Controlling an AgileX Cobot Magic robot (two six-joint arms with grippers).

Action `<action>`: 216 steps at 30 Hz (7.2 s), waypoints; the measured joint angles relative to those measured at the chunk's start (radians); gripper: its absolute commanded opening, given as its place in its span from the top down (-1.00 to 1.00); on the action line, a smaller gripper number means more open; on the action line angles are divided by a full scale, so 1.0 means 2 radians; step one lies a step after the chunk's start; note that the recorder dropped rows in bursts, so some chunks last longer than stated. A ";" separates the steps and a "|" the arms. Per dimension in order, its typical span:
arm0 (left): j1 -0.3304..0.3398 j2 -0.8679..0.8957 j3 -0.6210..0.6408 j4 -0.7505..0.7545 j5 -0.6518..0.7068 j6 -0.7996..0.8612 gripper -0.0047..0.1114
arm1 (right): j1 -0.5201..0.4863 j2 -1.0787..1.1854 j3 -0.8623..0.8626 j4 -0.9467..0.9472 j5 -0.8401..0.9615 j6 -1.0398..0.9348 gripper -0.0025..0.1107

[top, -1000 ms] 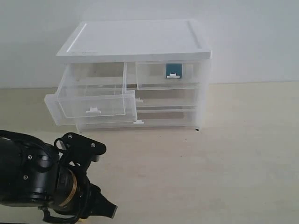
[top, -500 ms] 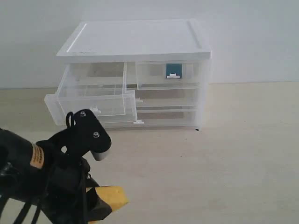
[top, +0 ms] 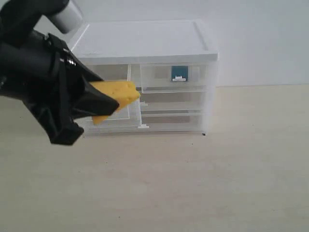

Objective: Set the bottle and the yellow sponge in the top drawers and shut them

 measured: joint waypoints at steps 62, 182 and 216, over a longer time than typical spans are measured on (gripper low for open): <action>0.166 0.262 -0.231 -0.002 0.065 0.270 0.08 | 0.000 0.000 0.000 0.000 0.000 0.000 0.96; 0.164 0.263 -0.087 -0.122 -0.223 -0.005 0.84 | 0.000 0.000 0.000 0.000 0.000 0.000 0.96; 0.164 -0.325 0.232 -0.120 -0.139 -0.025 0.84 | 0.000 0.000 0.000 0.001 0.000 0.000 0.96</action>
